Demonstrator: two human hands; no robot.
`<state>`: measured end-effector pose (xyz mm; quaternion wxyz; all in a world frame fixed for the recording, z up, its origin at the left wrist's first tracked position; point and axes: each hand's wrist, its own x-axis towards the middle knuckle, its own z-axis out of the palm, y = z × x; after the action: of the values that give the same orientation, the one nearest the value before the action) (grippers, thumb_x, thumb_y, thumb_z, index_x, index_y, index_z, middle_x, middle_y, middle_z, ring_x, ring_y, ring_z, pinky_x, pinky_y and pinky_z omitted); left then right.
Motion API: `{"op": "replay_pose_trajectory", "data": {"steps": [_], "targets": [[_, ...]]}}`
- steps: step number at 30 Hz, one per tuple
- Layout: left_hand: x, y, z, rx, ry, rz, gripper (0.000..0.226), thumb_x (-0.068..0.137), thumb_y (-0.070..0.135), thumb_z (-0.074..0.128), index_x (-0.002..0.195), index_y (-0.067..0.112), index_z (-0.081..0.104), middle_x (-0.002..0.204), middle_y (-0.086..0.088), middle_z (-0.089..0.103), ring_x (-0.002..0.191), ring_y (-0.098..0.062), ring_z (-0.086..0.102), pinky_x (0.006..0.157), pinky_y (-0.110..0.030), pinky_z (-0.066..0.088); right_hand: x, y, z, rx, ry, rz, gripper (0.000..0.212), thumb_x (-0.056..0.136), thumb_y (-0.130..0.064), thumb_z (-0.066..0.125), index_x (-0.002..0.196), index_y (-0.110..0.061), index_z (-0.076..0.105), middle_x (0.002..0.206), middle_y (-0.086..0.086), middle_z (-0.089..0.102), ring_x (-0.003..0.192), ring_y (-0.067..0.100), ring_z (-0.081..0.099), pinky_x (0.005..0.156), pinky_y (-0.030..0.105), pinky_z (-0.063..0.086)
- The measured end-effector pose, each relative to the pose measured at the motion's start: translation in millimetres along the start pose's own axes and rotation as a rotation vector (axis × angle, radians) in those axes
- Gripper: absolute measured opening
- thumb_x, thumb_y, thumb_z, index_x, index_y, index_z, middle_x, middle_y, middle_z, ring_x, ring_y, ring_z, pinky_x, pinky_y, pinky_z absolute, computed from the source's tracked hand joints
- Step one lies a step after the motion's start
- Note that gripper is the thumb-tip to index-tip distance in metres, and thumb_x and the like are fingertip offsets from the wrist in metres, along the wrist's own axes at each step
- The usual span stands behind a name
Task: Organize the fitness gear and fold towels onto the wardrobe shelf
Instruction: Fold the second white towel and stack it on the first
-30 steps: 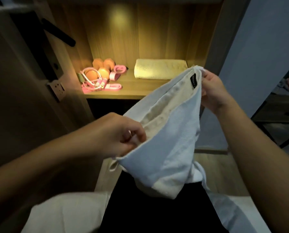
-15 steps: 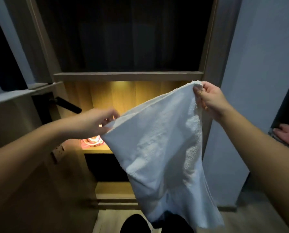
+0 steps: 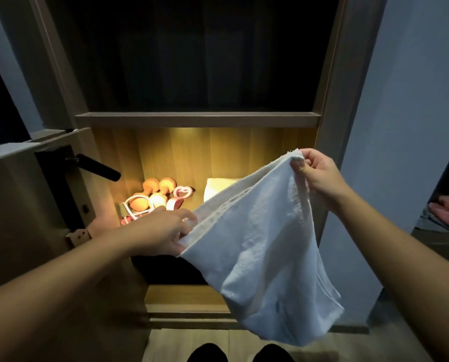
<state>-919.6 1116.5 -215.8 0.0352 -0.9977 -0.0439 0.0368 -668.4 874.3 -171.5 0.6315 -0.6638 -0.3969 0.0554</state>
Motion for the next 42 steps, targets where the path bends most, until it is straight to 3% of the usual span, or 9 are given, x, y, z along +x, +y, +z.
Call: {"op": "replay_pose_trajectory", "data": {"steps": [4,8,13,20,24,27,32,37,42], "targets": [[7,6,21,-0.365,-0.147,-0.039,0.03,0.083,0.044,0.067,0.106,0.025,0.067,0.103,0.008,0.065,0.091,-0.012,0.057,0.084,-0.036,0.052,-3,10,7,0.012,-0.005,-0.003,0.044,0.075,-0.049,0.064,0.108,-0.019,0.062,0.098,-0.001,0.065,0.089,0.013,0.065,0.07,0.019,0.056],[9,14,41,-0.529,-0.206,-0.041,0.028,0.083,0.045,0.068,0.106,0.029,0.066,0.098,0.012,0.067,0.086,-0.004,0.057,0.08,-0.028,0.049,-3,16,12,0.01,-0.024,-0.01,0.038,0.076,-0.047,0.064,0.105,-0.022,0.062,0.095,-0.002,0.065,0.085,0.011,0.065,0.068,0.018,0.054],[17,7,43,-0.548,0.053,-0.173,0.015,0.083,0.03,0.071,0.093,0.018,0.068,0.09,0.001,0.067,0.084,-0.02,0.061,0.075,-0.042,0.05,1,26,-7,-0.024,0.024,0.03,0.037,0.077,-0.049,0.065,0.104,-0.024,0.062,0.1,0.0,0.067,0.09,0.014,0.067,0.075,0.029,0.057],[-7,1,-5,-0.676,0.458,-0.152,0.022,0.079,0.0,0.067,0.075,0.019,0.058,0.075,0.005,0.059,0.069,-0.004,0.051,0.061,-0.029,0.044,-11,49,-33,0.052,0.102,0.104,0.038,0.074,-0.051,0.066,0.102,-0.025,0.064,0.097,-0.002,0.069,0.087,0.012,0.069,0.062,0.02,0.053],[-23,24,-31,-0.977,0.556,-0.123,0.01,0.065,0.011,0.067,0.071,0.011,0.058,0.069,0.0,0.057,0.064,-0.006,0.051,0.055,-0.021,0.043,-15,56,-28,0.074,0.101,0.15,0.035,0.078,-0.046,0.063,0.106,-0.026,0.062,0.104,0.0,0.067,0.093,0.014,0.067,0.066,0.02,0.054],[-30,24,-54,-0.8,0.463,-0.106,0.014,0.07,0.006,0.068,0.067,0.013,0.056,0.073,-0.014,0.055,0.068,-0.018,0.047,0.06,-0.034,0.04,-18,60,-18,0.064,0.05,0.146,0.034,0.079,-0.046,0.064,0.105,-0.025,0.062,0.1,-0.001,0.068,0.091,0.013,0.068,0.068,0.022,0.056],[-37,16,-80,-0.675,0.452,-0.091,0.03,0.076,-0.014,0.063,0.068,0.015,0.057,0.074,-0.009,0.056,0.073,-0.033,0.049,0.06,-0.037,0.042,-13,53,-12,0.115,0.069,0.131,0.036,0.079,-0.044,0.063,0.107,-0.022,0.063,0.102,0.0,0.068,0.088,0.01,0.068,0.065,0.018,0.054],[-41,10,-98,-0.719,0.533,-0.053,0.03,0.075,-0.015,0.064,0.068,0.013,0.059,0.069,0.002,0.058,0.064,-0.01,0.051,0.052,-0.021,0.045,-11,58,-10,0.02,-0.023,0.105,0.037,0.084,-0.04,0.063,0.111,-0.015,0.062,0.096,0.003,0.067,0.081,0.005,0.065,0.063,0.019,0.052],[-45,-2,-92,-0.73,0.549,-0.064,0.036,0.078,-0.016,0.063,0.067,0.018,0.06,0.07,-0.004,0.057,0.065,-0.017,0.049,0.053,-0.022,0.042,-18,60,-6,0.079,-0.022,0.125,0.038,0.079,-0.04,0.064,0.107,-0.014,0.062,0.091,0.001,0.069,0.08,0.009,0.067,0.062,0.018,0.052]]}}
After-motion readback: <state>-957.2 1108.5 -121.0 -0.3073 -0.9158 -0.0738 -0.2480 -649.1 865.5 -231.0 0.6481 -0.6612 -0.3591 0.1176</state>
